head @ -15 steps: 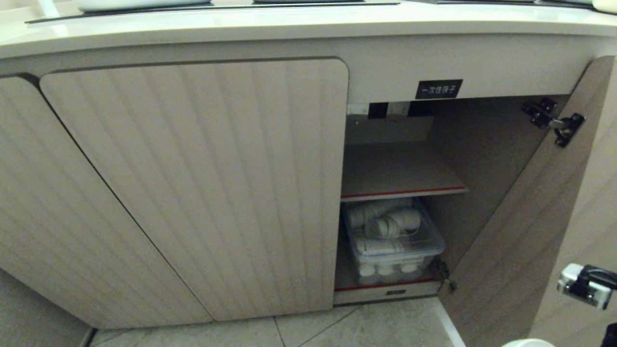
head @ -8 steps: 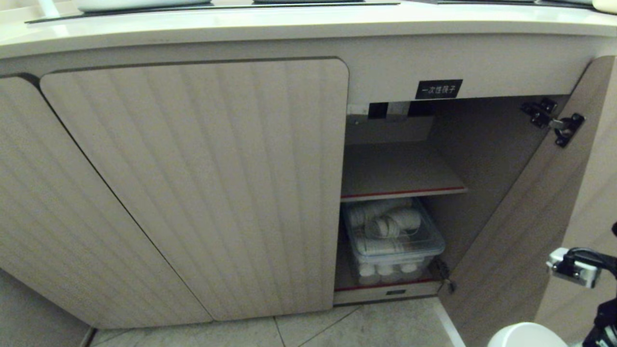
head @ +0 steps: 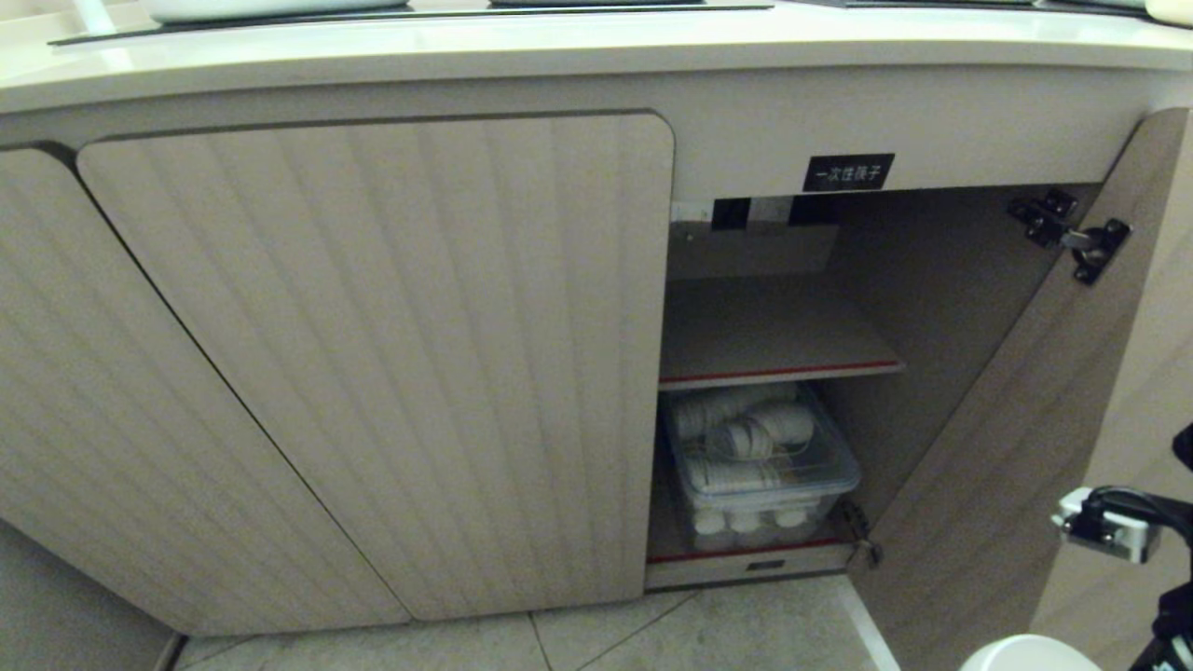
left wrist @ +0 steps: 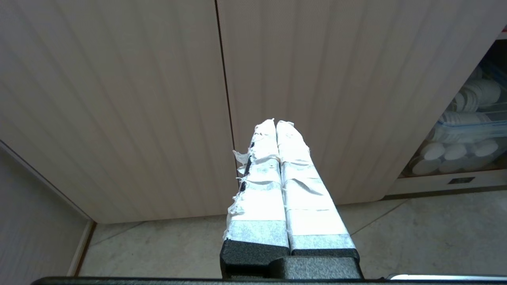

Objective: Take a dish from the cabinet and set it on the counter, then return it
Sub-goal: Place it on the table

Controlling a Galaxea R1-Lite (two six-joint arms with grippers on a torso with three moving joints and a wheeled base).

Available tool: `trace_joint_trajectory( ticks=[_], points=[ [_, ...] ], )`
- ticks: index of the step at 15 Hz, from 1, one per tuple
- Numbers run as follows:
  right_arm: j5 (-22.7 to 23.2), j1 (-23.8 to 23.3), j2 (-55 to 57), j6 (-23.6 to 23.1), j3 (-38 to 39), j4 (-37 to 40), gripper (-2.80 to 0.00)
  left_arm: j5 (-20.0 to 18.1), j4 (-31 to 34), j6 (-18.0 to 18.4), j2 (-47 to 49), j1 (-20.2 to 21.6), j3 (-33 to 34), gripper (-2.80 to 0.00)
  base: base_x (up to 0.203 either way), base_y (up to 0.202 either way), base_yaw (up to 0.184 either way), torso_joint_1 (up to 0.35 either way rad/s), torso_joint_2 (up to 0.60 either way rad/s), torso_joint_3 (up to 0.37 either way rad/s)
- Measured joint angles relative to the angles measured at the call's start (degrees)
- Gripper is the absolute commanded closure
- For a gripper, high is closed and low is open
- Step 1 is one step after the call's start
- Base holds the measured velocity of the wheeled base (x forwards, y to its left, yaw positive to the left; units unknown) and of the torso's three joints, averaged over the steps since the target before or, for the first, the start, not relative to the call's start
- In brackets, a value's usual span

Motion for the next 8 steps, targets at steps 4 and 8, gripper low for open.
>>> trace_joint_trajectory(
  ticks=[4, 8],
  points=[
    [-0.78, -0.37, 0.03, 0.22, 0.95, 0.68, 0.00, 0.01, 0.00, 0.00, 0.00, 0.00, 0.00, 0.00, 0.000, 0.000, 0.000, 0.000, 0.00, 0.000],
    [-1.94, -0.69, -0.02, 0.29, 1.31, 0.90, 0.00, 0.01, 0.00, 0.00, 0.00, 0.00, 0.00, 0.00, 0.000, 0.000, 0.000, 0.000, 0.00, 0.000]
  ],
)
